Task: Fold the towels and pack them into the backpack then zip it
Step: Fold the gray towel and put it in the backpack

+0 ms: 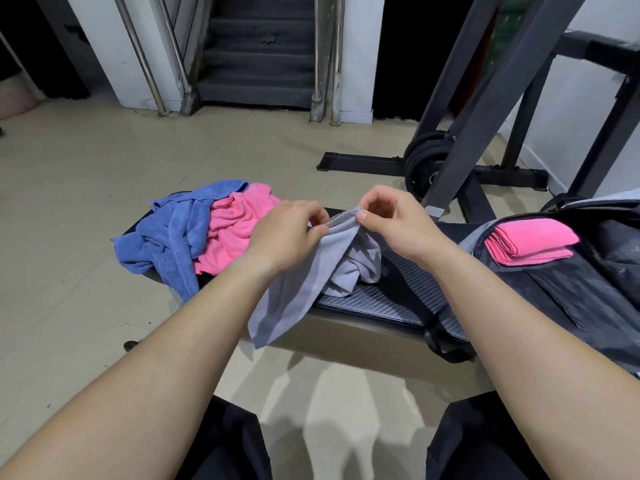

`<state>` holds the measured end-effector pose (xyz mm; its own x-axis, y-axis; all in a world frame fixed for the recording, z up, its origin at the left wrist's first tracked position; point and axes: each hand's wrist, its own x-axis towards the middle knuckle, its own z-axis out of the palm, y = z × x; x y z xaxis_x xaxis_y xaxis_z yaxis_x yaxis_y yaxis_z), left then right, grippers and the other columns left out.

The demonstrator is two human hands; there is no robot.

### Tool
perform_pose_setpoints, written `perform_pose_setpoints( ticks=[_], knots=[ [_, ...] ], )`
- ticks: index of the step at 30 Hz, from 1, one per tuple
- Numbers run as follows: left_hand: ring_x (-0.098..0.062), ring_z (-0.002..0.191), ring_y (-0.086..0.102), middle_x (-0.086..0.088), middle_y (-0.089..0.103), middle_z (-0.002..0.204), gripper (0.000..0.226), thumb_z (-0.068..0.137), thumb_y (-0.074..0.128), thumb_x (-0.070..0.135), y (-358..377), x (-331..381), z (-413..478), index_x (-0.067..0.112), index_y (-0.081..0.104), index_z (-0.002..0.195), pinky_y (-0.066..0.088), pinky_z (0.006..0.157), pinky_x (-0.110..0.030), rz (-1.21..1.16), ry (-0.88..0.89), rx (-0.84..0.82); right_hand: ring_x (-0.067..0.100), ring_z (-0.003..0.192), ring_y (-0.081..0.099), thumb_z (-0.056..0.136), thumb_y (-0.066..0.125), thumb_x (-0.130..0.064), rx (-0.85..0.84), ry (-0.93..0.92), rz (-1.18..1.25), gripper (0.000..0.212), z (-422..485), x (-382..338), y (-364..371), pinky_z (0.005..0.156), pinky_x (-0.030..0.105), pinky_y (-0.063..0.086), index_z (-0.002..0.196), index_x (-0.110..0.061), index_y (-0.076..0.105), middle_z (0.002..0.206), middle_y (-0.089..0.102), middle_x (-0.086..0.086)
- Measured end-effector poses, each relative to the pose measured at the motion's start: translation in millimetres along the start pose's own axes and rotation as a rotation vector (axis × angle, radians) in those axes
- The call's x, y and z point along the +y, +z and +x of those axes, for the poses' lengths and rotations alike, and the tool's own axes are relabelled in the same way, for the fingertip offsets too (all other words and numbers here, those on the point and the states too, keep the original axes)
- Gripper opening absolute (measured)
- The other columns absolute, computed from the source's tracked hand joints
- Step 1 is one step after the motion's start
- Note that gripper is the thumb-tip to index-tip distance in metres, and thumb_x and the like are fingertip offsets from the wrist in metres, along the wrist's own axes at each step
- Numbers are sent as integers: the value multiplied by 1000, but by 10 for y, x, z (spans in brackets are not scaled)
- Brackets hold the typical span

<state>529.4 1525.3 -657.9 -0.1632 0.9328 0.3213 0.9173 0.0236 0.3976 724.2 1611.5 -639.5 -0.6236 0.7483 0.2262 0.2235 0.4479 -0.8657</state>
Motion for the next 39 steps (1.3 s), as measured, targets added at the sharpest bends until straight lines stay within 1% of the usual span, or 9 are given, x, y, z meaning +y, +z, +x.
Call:
perform_pose_setpoints(
  ticks=[12,15,18,21,24,28,31,33,39],
  knots=[
    [-28,87,61,3,65,86,8,88,61,30,-77,-170,-139,22,60,86,52,65,-40,157,16,-46,9,76,56,98,59,-16,252,-157,-377,5,589,-728,-697,71,23,46,95,-14,63,85,64,-5],
    [-23,104,55,9,65,109,20,91,60,38,-77,-104,-171,36,67,109,52,80,-40,153,116,-155,4,74,52,98,58,-18,305,-139,-473,6,648,-726,-757,66,20,41,95,-16,63,82,59,-10],
    [-22,107,50,14,61,123,29,94,57,44,-13,-27,-209,45,63,123,48,87,-36,230,243,-295,8,78,52,99,57,-18,389,-89,-502,6,650,-677,-800,70,24,39,97,-16,62,85,58,-9],
    [-25,94,57,6,65,101,19,93,52,42,85,75,-258,34,64,104,52,83,-40,155,286,-413,17,90,54,100,55,-19,465,-29,-496,9,633,-640,-877,78,30,40,101,-13,62,96,60,-2],
    [-29,76,56,3,59,75,18,93,46,35,144,143,-293,22,50,81,52,74,-43,87,195,-472,18,93,55,100,55,-19,484,33,-509,9,608,-574,-921,78,31,40,103,-14,62,100,61,0],
    [-27,77,62,0,67,83,19,94,43,28,175,54,-286,26,57,83,53,76,-42,-42,-26,-312,16,89,55,99,55,-18,468,53,-500,8,547,-483,-925,75,28,39,100,-15,62,95,61,-3],
    [-19,72,66,4,70,75,4,87,60,23,178,-15,-258,23,59,83,54,71,-34,-199,-195,-211,16,86,54,99,55,-18,430,24,-496,6,499,-436,-934,71,26,38,97,-16,61,90,59,-5],
    [-17,65,68,2,70,69,12,79,69,19,195,-43,-241,22,57,80,56,66,-34,-266,-302,-153,14,84,53,99,55,-18,419,14,-491,6,474,-414,-942,67,21,38,95,-17,60,86,58,-9],
    [-18,63,69,3,70,64,10,67,68,16,226,-27,-165,25,66,71,57,63,-30,-268,-380,-160,16,88,54,100,54,-18,450,43,-479,6,437,-349,-999,75,28,42,98,-15,60,92,59,-4]
  ],
)
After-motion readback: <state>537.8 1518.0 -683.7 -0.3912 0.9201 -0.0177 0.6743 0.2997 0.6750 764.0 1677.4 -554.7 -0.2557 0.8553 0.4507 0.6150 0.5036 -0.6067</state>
